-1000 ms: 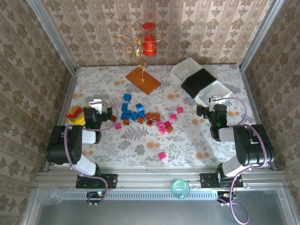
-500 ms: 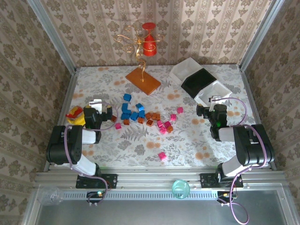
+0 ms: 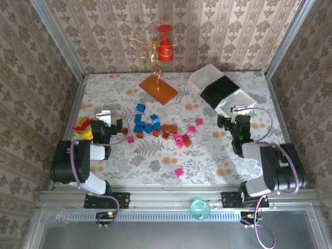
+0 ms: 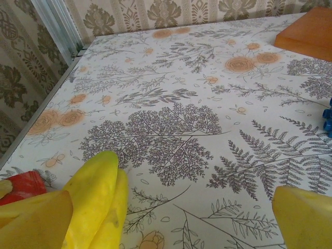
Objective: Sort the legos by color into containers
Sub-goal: Rotate the container at the top-center of the table.
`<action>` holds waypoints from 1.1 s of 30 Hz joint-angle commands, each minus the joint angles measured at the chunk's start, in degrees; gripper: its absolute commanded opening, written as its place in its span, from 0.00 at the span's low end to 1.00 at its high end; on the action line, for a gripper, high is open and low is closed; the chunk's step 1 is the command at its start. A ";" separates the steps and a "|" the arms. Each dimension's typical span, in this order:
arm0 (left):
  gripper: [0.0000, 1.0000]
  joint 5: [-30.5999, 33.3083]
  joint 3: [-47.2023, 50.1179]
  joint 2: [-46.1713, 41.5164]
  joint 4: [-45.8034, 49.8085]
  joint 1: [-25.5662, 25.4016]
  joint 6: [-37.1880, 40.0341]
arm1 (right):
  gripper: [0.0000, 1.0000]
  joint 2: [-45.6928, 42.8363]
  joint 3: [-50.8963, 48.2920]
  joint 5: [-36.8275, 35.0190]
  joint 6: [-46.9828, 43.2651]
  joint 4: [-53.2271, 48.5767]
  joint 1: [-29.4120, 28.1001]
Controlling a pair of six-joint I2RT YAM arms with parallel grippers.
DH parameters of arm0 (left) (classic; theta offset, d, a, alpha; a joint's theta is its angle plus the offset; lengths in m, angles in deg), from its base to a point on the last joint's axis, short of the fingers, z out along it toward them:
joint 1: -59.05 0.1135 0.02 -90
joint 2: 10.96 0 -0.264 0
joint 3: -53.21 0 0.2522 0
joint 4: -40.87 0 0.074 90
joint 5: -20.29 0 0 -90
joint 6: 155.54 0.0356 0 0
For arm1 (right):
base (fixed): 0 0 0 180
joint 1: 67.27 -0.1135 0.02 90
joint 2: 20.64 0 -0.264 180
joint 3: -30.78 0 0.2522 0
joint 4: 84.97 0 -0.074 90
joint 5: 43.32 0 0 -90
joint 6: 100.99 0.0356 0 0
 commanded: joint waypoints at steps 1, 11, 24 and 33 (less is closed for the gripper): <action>1.00 1.36 -1.19 -7.98 6.90 0.05 -0.81 | 1.00 -10.74 1.81 -12.64 6.06 -7.36 -1.37; 1.00 -8.23 -7.07 -22.17 24.47 -0.48 -17.59 | 1.00 -6.10 20.72 -9.38 32.12 -40.91 0.46; 1.00 -8.67 -7.52 -30.73 34.55 -9.57 -22.81 | 0.89 15.25 41.51 -2.59 26.63 -54.91 1.59; 1.00 -8.61 -6.90 -33.01 36.47 -11.25 -23.06 | 0.82 32.01 58.88 0.41 27.07 -61.81 1.67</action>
